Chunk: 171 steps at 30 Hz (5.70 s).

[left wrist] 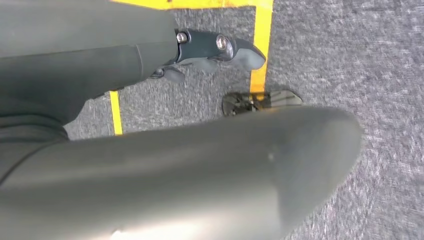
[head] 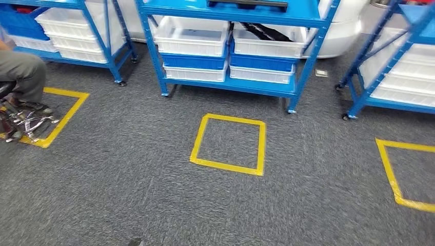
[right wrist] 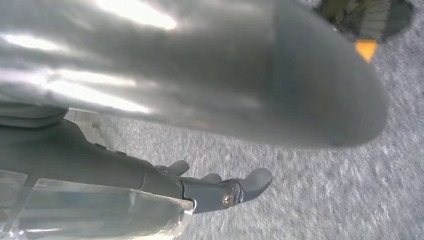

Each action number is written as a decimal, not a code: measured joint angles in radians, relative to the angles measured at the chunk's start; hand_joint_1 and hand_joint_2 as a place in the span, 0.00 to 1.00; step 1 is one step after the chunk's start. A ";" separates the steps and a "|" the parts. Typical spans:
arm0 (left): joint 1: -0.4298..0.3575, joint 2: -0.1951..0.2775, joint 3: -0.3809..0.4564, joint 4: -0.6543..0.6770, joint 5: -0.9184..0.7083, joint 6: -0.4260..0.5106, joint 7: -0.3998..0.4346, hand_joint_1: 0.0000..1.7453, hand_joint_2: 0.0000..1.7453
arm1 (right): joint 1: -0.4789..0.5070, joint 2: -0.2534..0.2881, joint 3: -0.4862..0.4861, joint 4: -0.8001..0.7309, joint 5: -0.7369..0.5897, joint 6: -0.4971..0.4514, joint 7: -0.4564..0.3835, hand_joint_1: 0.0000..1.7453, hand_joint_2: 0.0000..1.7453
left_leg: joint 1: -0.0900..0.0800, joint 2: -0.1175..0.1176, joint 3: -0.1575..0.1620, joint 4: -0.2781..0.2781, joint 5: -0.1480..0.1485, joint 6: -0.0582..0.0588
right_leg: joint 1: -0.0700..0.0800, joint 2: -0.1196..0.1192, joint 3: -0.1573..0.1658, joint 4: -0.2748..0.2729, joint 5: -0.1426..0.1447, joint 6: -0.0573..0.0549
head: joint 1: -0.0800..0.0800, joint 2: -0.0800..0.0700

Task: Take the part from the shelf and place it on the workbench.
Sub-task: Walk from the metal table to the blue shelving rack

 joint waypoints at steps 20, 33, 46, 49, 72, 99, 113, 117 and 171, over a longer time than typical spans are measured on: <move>-0.011 -0.014 0.014 -0.004 -0.001 0.008 -0.004 0.00 0.00 | -0.008 -0.014 -0.003 -0.004 0.015 0.004 0.006 0.00 0.00 | 0.072 0.004 0.237 0.010 -0.130 -0.102 | -0.082 -0.037 -0.082 0.000 0.090 0.065 | -0.004 0.000; 0.023 -0.016 0.029 0.003 -0.003 0.030 -0.007 0.00 0.00 | -0.009 -0.012 -0.004 -0.005 0.049 0.015 0.023 0.00 0.00 | 0.074 0.013 0.052 0.011 -0.075 -0.091 | -0.080 -0.019 0.043 0.000 0.001 0.128 | -0.012 0.000; 0.016 -0.027 0.031 0.004 -0.013 0.021 -0.009 0.00 0.00 | 0.005 -0.018 -0.004 -0.006 0.054 0.013 0.025 0.00 0.00 | -0.004 -0.034 0.291 -0.096 -0.205 -0.016 | 0.010 -0.016 -0.278 0.055 0.172 0.052 | -0.002 0.000; 0.008 -0.024 0.031 0.002 -0.018 0.013 -0.011 0.00 0.00 | 0.003 -0.015 -0.005 -0.006 0.054 0.007 0.028 0.00 0.00 | -0.014 -0.034 0.307 -0.049 -0.207 -0.015 | 0.003 -0.008 -0.252 0.028 0.223 0.018 | -0.005 0.000; -0.008 -0.019 0.030 -0.003 -0.046 -0.011 -0.013 0.00 0.00 | -0.006 0.004 -0.025 -0.008 0.079 -0.010 0.049 0.00 1.00 | 0.023 -0.025 0.042 -0.019 -0.036 -0.055 | -0.001 0.013 -0.054 0.005 0.057 0.026 | -0.005 0.000; -0.007 -0.020 0.050 -0.003 -0.048 -0.003 -0.007 0.00 0.00 | -0.006 0.004 -0.033 -0.008 0.095 -0.005 0.077 0.00 1.00 | 0.024 -0.026 0.054 -0.021 -0.042 -0.044 | -0.005 0.011 -0.041 -0.006 0.047 0.032 | -0.006 0.000; -0.006 -0.023 0.056 -0.003 -0.049 -0.003 -0.022 0.00 0.00 | -0.012 0.001 -0.048 -0.008 0.108 -0.003 0.090 0.00 1.00 | 0.028 -0.026 0.055 -0.021 -0.044 -0.042 | -0.008 0.011 -0.040 -0.009 0.047 0.033 | -0.006 0.000; -0.005 -0.025 0.056 -0.004 -0.052 -0.003 -0.027 0.00 0.00 | -0.016 0.000 -0.048 -0.009 0.112 -0.002 0.093 0.00 1.00 | 0.033 -0.023 0.074 -0.052 -0.038 -0.027 | -0.007 0.007 -0.038 -0.011 0.045 0.038 | -0.007 0.000; -0.010 -0.030 0.074 -0.012 -0.079 0.008 -0.019 0.00 0.00 | -0.032 0.007 -0.073 -0.008 0.145 -0.005 0.116 0.00 1.00 | 0.049 -0.003 -0.060 0.208 -0.138 -0.050 | -0.038 -0.005 -0.114 0.061 0.058 0.038 | -0.007 0.000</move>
